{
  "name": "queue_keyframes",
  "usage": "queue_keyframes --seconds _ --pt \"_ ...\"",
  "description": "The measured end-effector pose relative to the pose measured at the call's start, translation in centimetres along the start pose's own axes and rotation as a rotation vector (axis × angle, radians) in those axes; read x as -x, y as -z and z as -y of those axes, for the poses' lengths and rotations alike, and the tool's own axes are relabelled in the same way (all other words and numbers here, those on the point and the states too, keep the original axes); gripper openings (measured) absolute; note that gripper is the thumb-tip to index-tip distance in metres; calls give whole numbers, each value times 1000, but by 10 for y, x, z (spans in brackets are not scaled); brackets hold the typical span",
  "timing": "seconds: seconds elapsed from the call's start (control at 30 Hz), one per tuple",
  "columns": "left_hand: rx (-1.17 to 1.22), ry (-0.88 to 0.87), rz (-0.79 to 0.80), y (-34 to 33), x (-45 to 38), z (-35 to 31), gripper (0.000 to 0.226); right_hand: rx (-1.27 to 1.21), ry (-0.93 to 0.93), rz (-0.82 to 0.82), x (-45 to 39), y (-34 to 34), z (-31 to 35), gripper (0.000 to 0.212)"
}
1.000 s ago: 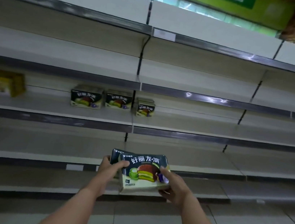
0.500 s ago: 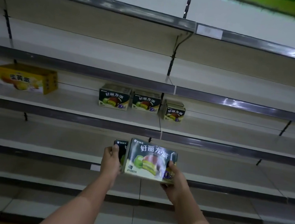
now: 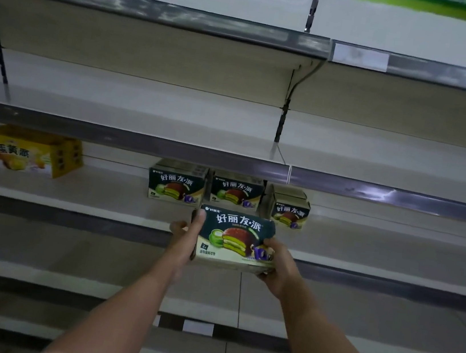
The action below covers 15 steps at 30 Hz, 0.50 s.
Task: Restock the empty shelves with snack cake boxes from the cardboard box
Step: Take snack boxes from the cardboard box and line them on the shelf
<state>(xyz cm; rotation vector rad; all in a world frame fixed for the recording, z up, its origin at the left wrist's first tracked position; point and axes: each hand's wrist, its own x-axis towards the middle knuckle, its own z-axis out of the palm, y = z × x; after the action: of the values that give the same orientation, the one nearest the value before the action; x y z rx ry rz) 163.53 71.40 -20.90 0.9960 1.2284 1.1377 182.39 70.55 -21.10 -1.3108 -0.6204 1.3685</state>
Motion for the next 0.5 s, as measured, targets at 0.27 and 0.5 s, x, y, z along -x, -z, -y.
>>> queue_keyframes --seconds 0.27,0.5 --pt "-220 -51 11 -13 -74 -3 66 217 100 51 -60 -1 21 18" --pt "-499 -202 -84 -19 -127 6 49 470 278 -34 -102 -9 25 41"
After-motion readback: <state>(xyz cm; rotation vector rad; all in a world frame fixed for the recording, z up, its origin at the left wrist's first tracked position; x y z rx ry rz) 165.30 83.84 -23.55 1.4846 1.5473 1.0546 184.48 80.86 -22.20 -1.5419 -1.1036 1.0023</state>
